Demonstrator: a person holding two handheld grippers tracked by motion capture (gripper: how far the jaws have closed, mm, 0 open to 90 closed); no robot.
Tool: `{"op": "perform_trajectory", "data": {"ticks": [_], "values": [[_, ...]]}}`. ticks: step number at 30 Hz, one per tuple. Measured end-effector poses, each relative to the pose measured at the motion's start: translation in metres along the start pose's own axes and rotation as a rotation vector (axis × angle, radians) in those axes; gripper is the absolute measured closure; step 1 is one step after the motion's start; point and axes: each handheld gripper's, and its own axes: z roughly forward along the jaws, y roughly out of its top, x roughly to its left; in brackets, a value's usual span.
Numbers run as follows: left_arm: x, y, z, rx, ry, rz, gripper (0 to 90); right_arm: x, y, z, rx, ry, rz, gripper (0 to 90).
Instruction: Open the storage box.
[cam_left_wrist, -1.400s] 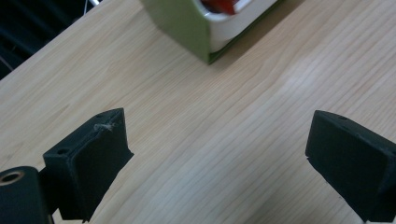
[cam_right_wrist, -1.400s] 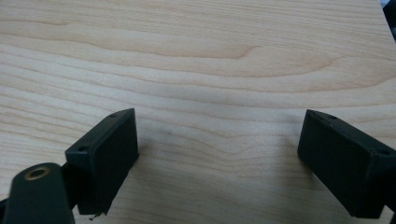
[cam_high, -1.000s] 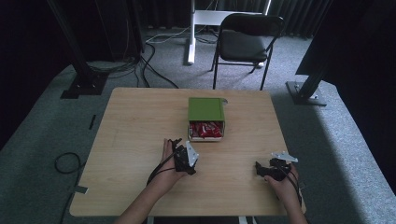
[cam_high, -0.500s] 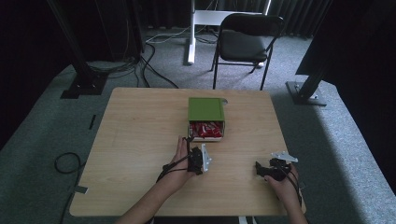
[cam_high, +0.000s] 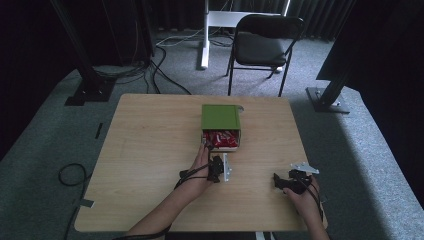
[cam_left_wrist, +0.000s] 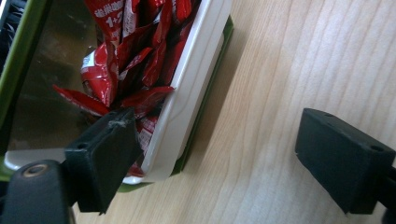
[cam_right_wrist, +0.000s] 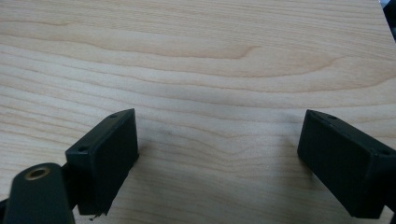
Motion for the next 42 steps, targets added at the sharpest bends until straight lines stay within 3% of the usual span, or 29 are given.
{"op": "perform_trajectory", "data": {"ticks": [5, 9, 13, 15, 18, 19, 21, 26, 35, 42], "values": [[0.000, -0.001, 0.005, 0.026, -0.012, 0.034, 20.4, 0.000, 0.000, 0.000, 0.001, 0.000, 0.001, 11.6], [0.004, -0.001, 0.008, 0.026, 0.002, 0.059, 25.5, 0.000, 0.000, 0.000, 0.001, 0.000, 0.001, 11.7], [0.006, -0.002, 0.013, 0.034, -0.002, 0.111, 28.7, 0.000, 0.000, 0.000, 0.001, 0.000, 0.001, 11.6], [0.007, -0.004, 0.016, 0.036, 0.011, 0.145, 32.9, 0.000, 0.000, 0.000, 0.001, 0.000, 0.001, 11.7], [0.008, -0.005, 0.019, 0.034, 0.033, 0.153, 38.4, 0.000, 0.000, 0.000, 0.001, 0.000, 0.001, 11.6], [0.009, -0.005, 0.020, 0.034, 0.047, 0.169, 45.9, 0.000, 0.000, 0.000, 0.000, 0.000, 0.001, 11.7], [0.011, -0.008, 0.025, 0.034, 0.054, 0.194, 46.9, 0.000, 0.000, 0.000, 0.001, 0.000, 0.001, 11.6], [0.009, -0.009, 0.030, 0.034, 0.065, 0.197, 48.4, 0.000, 0.000, 0.000, 0.000, 0.000, 0.001, 11.7], [0.012, -0.005, 0.032, 0.083, 0.127, 0.242, 69.3, 0.000, 0.000, 0.000, 0.001, -0.001, 0.001, 11.7], [0.011, -0.002, 0.033, 0.102, 0.133, 0.266, 71.6, 0.000, 0.000, 0.000, 0.001, -0.001, 0.001, 11.7]]}}
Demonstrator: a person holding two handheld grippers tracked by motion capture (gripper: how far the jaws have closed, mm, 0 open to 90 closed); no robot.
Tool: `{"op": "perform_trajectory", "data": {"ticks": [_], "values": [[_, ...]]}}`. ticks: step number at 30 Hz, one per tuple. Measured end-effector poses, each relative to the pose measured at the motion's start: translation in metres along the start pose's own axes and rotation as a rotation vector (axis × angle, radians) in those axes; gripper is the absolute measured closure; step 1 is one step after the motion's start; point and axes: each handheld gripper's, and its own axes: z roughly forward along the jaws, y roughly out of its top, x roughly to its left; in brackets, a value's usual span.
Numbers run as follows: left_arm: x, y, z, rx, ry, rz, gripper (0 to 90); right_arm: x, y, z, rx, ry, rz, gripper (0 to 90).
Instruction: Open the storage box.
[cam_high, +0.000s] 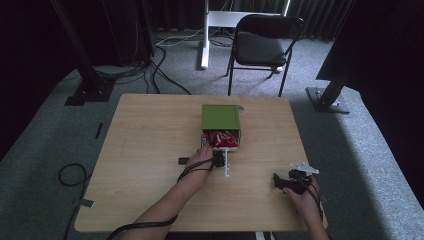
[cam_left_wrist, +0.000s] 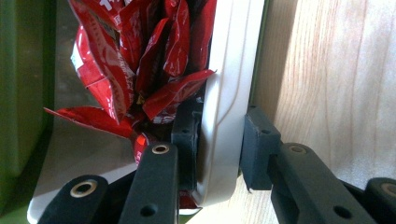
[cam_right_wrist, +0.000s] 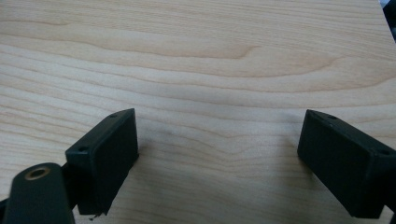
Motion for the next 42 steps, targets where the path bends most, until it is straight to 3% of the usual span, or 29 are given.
{"op": "perform_trajectory", "data": {"ticks": [13, 23, 42], "values": [[-0.003, 0.003, -0.006, 0.018, -0.005, 0.011, 72.1, 0.000, 0.000, 0.000, 0.000, 0.000, 0.000, 11.7], [-0.008, 0.003, -0.019, 0.011, -0.025, 0.010, 72.2, 0.000, 0.000, 0.000, 0.000, 0.000, -0.001, 11.7], [-0.023, 0.005, -0.044, 0.005, -0.022, 0.033, 72.7, 0.000, 0.000, 0.000, 0.000, 0.000, 0.000, 11.7]]}}
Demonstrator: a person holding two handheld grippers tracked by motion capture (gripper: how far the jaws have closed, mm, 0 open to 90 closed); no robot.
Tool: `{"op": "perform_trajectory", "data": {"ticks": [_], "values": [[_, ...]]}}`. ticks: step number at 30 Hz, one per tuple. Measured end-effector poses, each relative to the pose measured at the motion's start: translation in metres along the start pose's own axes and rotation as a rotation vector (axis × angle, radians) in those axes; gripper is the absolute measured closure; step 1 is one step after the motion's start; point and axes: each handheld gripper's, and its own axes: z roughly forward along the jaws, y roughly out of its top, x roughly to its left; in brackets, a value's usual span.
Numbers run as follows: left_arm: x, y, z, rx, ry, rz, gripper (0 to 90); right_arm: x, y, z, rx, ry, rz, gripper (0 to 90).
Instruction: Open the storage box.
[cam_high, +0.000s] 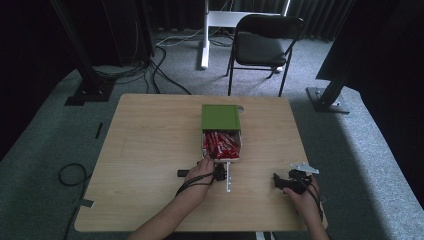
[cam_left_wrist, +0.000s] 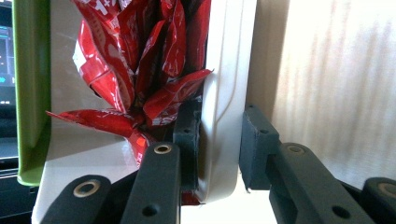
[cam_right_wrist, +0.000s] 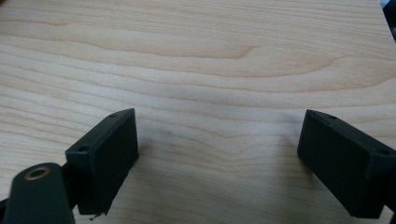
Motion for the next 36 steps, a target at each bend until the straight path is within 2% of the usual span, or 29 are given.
{"op": "perform_trajectory", "data": {"ticks": [12, 16, 25, 30, 36], "values": [[-0.007, -0.001, -0.014, -0.004, -0.017, 0.012, 72.7, 0.000, 0.000, 0.000, 0.000, 0.000, 0.000, 11.7], [-0.010, 0.000, -0.017, -0.010, -0.014, 0.001, 72.7, 0.000, 0.000, 0.000, 0.000, 0.000, 0.000, 11.7], [-0.015, 0.001, -0.025, -0.007, -0.021, 0.008, 72.9, 0.000, 0.000, 0.000, 0.000, 0.000, 0.000, 11.7], [-0.021, 0.000, -0.028, -0.012, -0.036, 0.002, 72.8, 0.000, 0.000, 0.000, 0.000, 0.000, 0.000, 11.7], [-0.022, 0.000, -0.033, -0.014, -0.048, -0.001, 72.7, 0.000, 0.000, 0.000, 0.000, 0.000, 0.000, 11.7]]}}
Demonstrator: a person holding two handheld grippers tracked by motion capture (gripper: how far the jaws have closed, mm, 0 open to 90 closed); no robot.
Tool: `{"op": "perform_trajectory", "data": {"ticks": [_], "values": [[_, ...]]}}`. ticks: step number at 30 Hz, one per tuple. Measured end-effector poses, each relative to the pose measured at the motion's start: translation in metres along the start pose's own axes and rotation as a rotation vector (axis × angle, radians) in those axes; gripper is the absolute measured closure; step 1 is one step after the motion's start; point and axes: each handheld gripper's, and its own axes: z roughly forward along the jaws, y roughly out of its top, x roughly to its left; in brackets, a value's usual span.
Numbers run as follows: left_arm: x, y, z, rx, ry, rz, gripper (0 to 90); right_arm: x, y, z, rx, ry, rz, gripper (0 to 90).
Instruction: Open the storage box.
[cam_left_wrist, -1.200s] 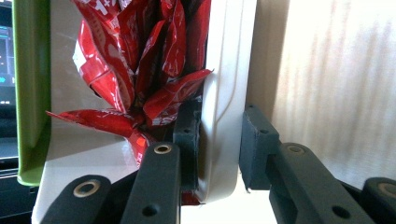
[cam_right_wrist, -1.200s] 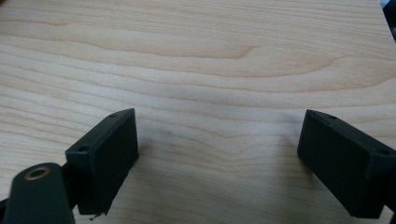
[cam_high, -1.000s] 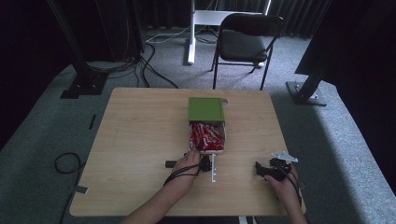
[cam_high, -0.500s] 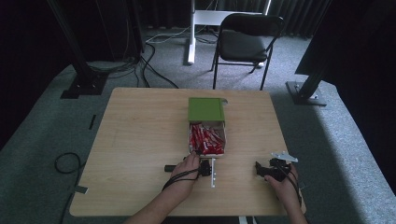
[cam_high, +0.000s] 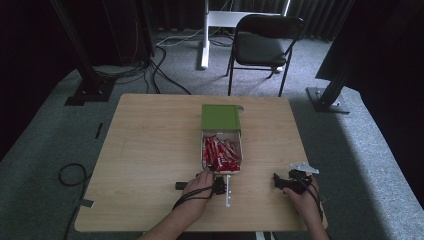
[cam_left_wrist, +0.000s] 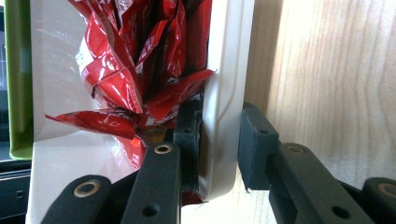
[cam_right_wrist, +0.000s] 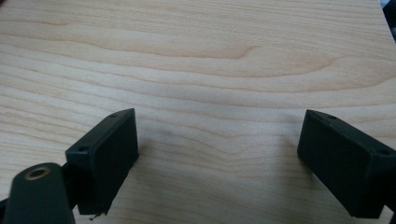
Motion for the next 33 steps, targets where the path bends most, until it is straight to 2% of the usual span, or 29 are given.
{"op": "perform_trajectory", "data": {"ticks": [13, 20, 23, 27, 29, 33], "values": [[-0.004, 0.000, -0.008, -0.004, -0.004, -0.002, 72.6, 0.000, 0.000, 0.000, 0.000, 0.000, 0.000, 11.7], [-0.003, -0.004, -0.011, -0.032, -0.008, -0.036, 70.7, 0.000, 0.000, 0.000, 0.000, 0.000, 0.000, 11.7], [-0.003, -0.005, -0.014, -0.024, -0.016, -0.044, 69.0, 0.000, 0.000, 0.000, 0.000, 0.000, 0.000, 11.7], [0.000, -0.008, -0.017, -0.049, -0.033, -0.086, 68.2, 0.000, 0.000, 0.000, 0.000, 0.000, 0.000, 11.7], [0.003, -0.009, -0.020, -0.072, -0.057, -0.130, 64.9, 0.000, 0.000, 0.000, 0.000, 0.000, 0.000, 11.7], [0.012, -0.012, -0.031, -0.114, -0.123, -0.218, 64.8, 0.000, 0.000, 0.000, 0.000, 0.000, 0.000, 11.7]]}}
